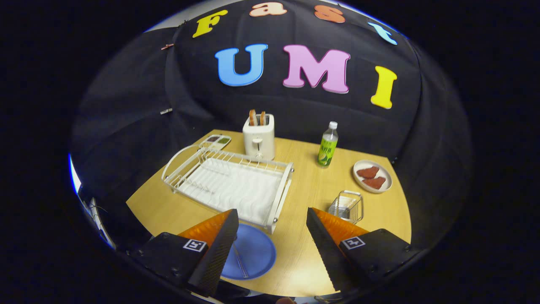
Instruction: Take the plate from the dish rack, then take the spoon from the basket and place it into the plate.
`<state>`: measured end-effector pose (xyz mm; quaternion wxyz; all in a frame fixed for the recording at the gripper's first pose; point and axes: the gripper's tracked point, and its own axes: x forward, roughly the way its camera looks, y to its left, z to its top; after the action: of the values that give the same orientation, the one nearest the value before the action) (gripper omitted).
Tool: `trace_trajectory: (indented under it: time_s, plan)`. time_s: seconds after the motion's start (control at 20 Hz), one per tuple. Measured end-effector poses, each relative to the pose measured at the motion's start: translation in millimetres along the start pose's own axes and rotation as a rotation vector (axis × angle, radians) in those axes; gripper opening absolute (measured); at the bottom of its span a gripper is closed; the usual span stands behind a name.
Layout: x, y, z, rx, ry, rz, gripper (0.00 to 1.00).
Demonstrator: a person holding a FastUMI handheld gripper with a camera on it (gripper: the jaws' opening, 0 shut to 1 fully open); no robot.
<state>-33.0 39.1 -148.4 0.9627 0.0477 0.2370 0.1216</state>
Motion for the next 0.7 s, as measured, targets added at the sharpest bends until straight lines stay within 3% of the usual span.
trace_trajectory:
  time_s: [0.35,0.7]
  plan:
    - [-50,-55,106,0.016,-0.221,-0.068,0.97]
    - [-85,-92,150,-0.025,-0.354,-0.100,0.97]
